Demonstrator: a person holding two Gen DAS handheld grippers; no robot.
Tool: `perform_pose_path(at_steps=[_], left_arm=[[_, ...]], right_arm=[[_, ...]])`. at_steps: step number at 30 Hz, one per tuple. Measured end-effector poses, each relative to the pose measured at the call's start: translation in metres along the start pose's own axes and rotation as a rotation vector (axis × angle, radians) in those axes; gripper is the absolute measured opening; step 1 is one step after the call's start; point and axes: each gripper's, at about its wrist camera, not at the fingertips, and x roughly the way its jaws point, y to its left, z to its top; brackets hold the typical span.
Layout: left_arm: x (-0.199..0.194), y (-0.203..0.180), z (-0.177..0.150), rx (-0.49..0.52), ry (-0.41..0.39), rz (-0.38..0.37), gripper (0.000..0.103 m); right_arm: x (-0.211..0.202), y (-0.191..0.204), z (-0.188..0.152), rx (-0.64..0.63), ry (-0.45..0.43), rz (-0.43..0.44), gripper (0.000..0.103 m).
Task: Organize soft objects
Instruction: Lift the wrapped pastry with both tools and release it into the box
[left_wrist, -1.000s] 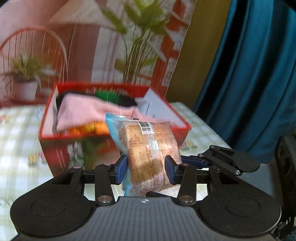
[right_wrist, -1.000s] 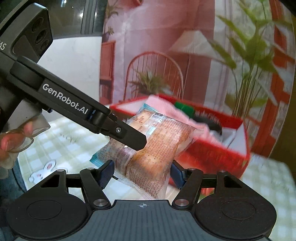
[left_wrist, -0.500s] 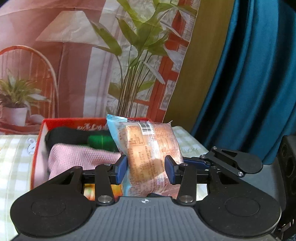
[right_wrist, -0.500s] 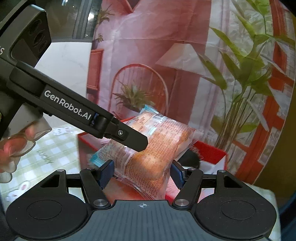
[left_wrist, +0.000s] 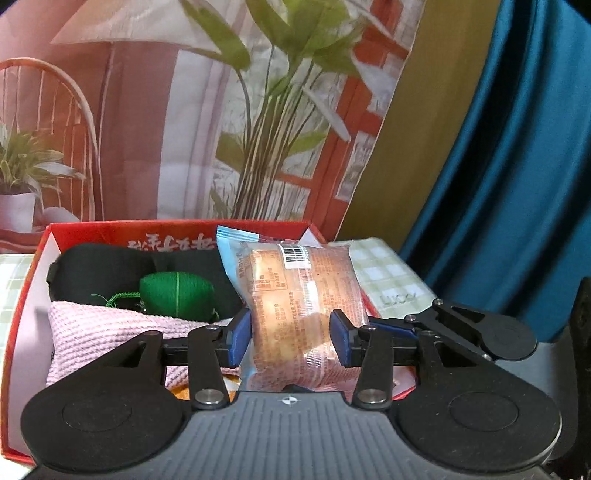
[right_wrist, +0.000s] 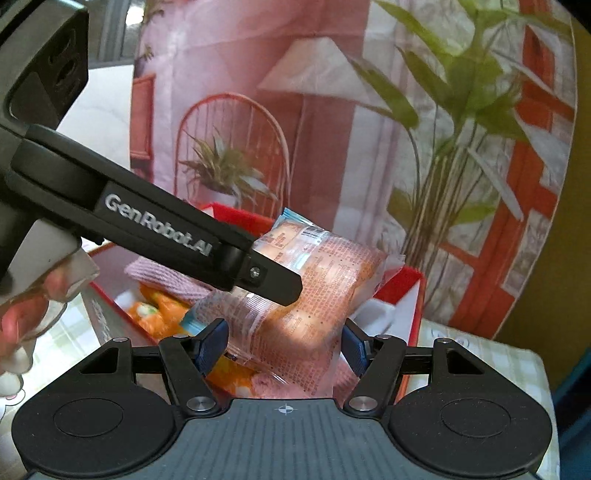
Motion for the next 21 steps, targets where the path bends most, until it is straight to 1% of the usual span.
perform_pose_path(at_steps=[4, 5, 6, 7, 8, 9, 10, 11, 12, 14, 18, 21], left_arm=[[0.004, 0.000, -0.003, 0.018, 0.021, 0.000, 0.049], [0.002, 0.001, -0.004, 0.026, 0.013, 0.003, 0.051], [0.000, 0.001, -0.004, 0.037, 0.005, 0.020, 0.055], [-0.002, 0.001, -0.004, 0.048, 0.000, 0.047, 0.064], [-0.006, 0.002, -0.004, 0.057, -0.009, 0.082, 0.070], [-0.010, 0.003, -0.004, 0.061, -0.022, 0.105, 0.083], [-0.015, 0.004, -0.004, 0.067, -0.038, 0.126, 0.094], [-0.021, 0.005, -0.004, 0.072, -0.059, 0.148, 0.099], [-0.027, 0.006, -0.003, 0.077, -0.079, 0.170, 0.103], [-0.038, 0.008, -0.003, 0.082, -0.101, 0.212, 0.103], [-0.056, 0.013, 0.002, 0.054, -0.116, 0.267, 0.103], [-0.069, 0.019, 0.005, 0.020, -0.094, 0.346, 0.103]], right_arm=[[0.007, -0.001, -0.005, 0.011, 0.034, -0.009, 0.063], [0.006, -0.001, -0.006, 0.010, 0.037, -0.016, 0.064], [0.005, 0.000, -0.007, 0.008, 0.034, -0.024, 0.065], [0.004, 0.000, -0.008, 0.007, 0.036, -0.031, 0.067], [0.002, 0.000, -0.008, 0.010, 0.037, -0.039, 0.072], [0.000, 0.000, -0.008, 0.012, 0.035, -0.049, 0.075], [-0.002, 0.000, -0.008, 0.014, 0.031, -0.060, 0.082], [-0.005, 0.001, -0.007, 0.014, 0.026, -0.069, 0.089], [-0.008, 0.002, -0.007, 0.015, 0.022, -0.075, 0.092], [-0.013, 0.003, -0.007, 0.016, 0.014, -0.083, 0.100], [-0.022, 0.003, -0.004, 0.048, 0.011, -0.102, 0.103], [-0.031, 0.000, 0.002, 0.104, -0.002, -0.105, 0.103]])
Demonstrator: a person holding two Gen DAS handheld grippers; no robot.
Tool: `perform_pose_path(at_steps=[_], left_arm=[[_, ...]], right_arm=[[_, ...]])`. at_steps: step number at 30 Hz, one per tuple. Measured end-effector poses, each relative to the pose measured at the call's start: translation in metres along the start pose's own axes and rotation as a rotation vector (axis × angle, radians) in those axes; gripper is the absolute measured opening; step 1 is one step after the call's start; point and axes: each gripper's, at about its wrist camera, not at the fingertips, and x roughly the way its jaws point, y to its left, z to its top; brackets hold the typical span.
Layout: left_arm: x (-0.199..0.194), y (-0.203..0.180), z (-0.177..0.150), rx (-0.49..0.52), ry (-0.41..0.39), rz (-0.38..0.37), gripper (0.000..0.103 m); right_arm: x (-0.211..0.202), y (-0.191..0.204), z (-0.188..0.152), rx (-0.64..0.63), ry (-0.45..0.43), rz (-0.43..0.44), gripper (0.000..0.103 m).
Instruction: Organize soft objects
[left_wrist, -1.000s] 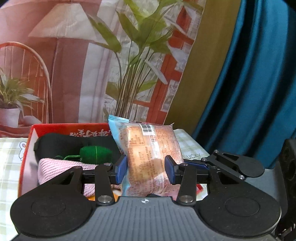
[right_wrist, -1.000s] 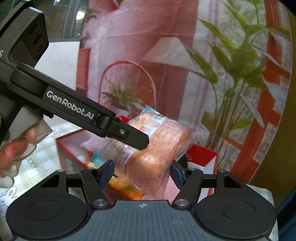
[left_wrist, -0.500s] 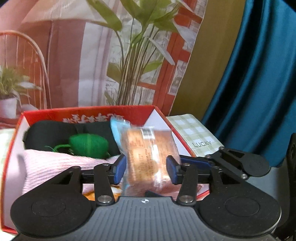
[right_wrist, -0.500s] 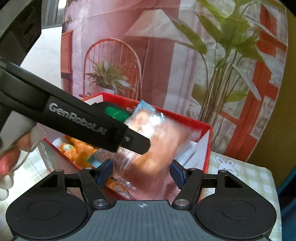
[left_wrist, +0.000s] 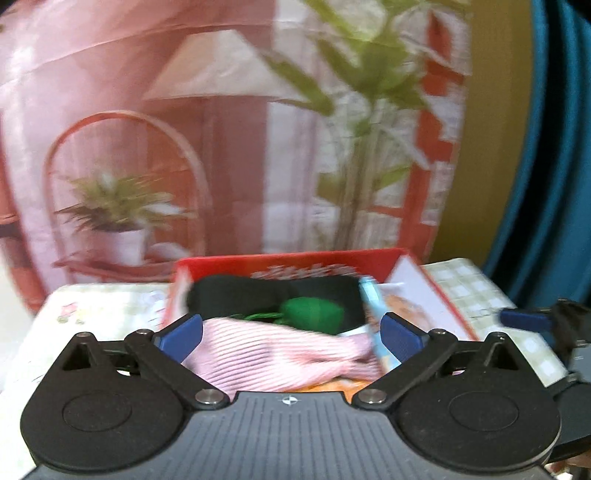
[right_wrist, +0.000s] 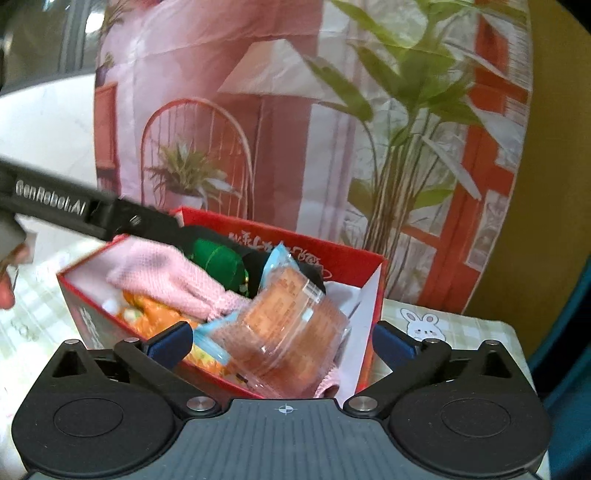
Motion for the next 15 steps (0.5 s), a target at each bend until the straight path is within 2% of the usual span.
perform_pose_path(at_steps=[3, 9, 15], left_arm=[[-0.014, 0.012, -0.001, -0.020, -0.028, 0.032, 0.103], [-0.048, 0.025, 0.003, -0.021, -0.064, 0.145, 0.103], [-0.095, 0.033, 0.011, -0.037, -0.095, 0.160, 0.103]], right_arm=[[-0.012, -0.001, 0.008, 0.060, -0.024, -0.027, 0.103], [-0.040, 0.002, 0.027, 0.173, -0.073, -0.068, 0.103], [-0.073, 0.016, 0.047, 0.193, -0.134, -0.087, 0.103]])
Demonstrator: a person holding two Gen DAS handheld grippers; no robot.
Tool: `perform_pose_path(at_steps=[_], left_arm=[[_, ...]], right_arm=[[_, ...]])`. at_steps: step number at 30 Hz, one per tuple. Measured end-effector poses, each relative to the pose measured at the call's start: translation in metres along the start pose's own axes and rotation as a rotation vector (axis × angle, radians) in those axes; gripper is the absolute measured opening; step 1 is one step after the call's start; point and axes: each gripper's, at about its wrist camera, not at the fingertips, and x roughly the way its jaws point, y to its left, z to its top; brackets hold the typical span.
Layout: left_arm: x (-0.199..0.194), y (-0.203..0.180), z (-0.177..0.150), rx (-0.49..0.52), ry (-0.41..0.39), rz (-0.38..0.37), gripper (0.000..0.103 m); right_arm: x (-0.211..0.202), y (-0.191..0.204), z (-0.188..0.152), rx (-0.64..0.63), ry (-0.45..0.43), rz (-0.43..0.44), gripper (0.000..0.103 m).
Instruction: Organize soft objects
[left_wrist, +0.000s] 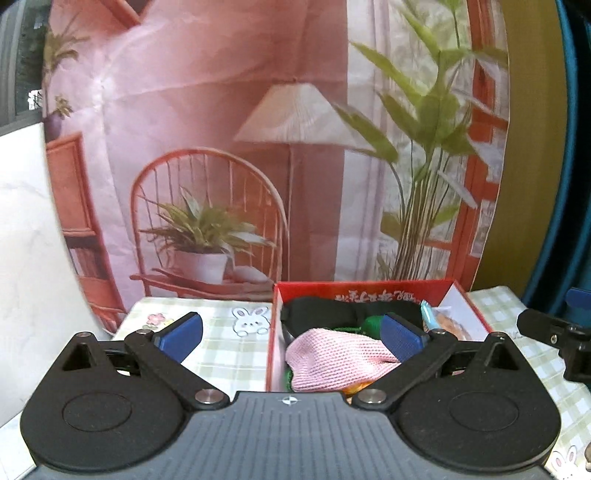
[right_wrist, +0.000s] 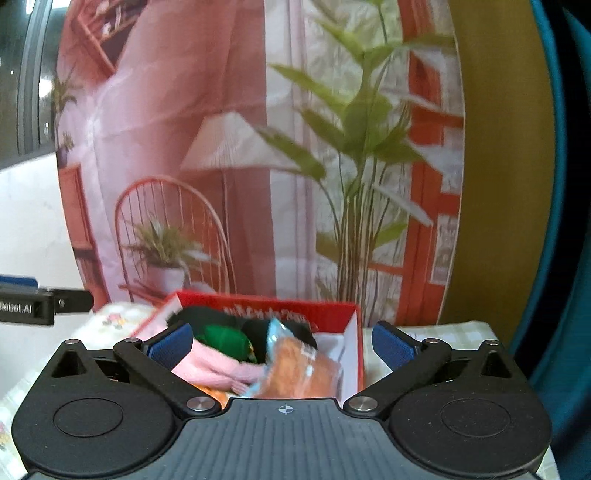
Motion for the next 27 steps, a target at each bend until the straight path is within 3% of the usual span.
perform_pose_path(at_steps=[5, 11, 27], left_arm=[[-0.042, 0.005, 0.005, 0.027, -0.053, 0.038, 0.103], [-0.087, 0.013, 0.008, -0.011, -0.090, 0.044, 0.103], [-0.173, 0.010, 0.005, -0.010, -0.205, 0.143, 0.103]], right_arm=[[-0.032, 0.014, 0.016, 0.023, -0.030, -0.018, 0.103], [-0.066, 0.036, 0.026, -0.032, -0.063, -0.049, 0.103], [-0.140, 0.070, 0.042, -0.017, -0.166, -0.013, 0.103]])
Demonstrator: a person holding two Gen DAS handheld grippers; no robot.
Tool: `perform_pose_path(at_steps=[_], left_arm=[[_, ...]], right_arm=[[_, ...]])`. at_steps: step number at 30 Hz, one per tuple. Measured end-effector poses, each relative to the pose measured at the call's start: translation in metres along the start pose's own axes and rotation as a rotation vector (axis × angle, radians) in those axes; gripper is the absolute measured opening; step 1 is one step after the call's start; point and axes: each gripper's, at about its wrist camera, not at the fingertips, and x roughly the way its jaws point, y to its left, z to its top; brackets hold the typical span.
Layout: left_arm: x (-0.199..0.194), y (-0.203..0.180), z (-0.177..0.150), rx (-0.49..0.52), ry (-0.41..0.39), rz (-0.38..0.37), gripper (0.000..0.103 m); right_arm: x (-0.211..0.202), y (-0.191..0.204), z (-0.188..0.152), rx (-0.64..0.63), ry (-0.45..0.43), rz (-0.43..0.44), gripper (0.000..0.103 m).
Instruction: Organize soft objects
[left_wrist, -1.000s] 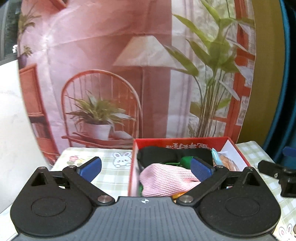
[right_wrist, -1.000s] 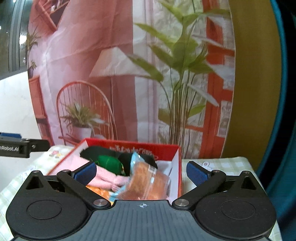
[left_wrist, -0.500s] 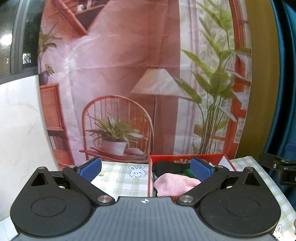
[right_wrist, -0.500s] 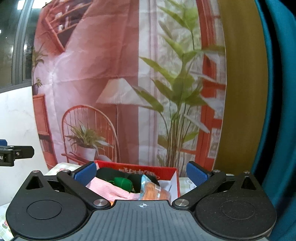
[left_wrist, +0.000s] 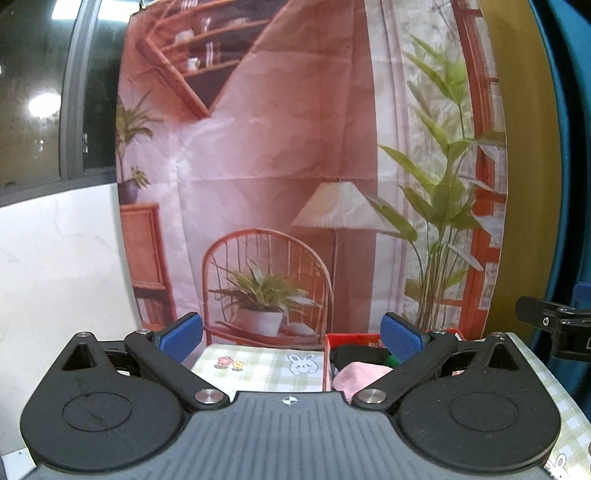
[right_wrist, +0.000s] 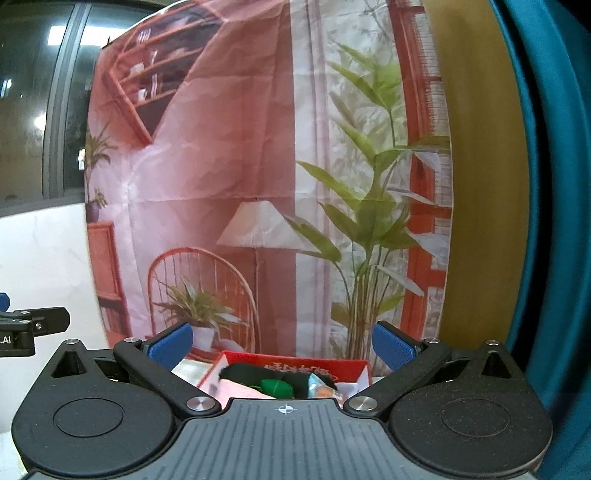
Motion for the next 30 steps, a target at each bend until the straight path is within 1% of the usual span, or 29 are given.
perform_pose_path(at_steps=[2, 6, 15, 30], left_arm=[[-0.003, 0.000, 0.000, -0.003, -0.004, -0.001, 0.103], [-0.006, 0.001, -0.003, -0.012, 0.002, -0.005, 0.103], [-0.008, 0.005, -0.005, -0.027, -0.007, -0.021, 0.103], [-0.004, 0.009, -0.006, -0.040, 0.014, -0.030, 0.103]], right_arm=[[-0.002, 0.001, 0.000, 0.002, 0.002, 0.009, 0.103], [-0.005, 0.002, -0.001, -0.008, -0.001, -0.005, 0.103], [-0.008, -0.009, -0.005, 0.033, 0.006, -0.011, 0.103], [-0.012, -0.005, -0.004, -0.001, -0.007, -0.027, 0.103]])
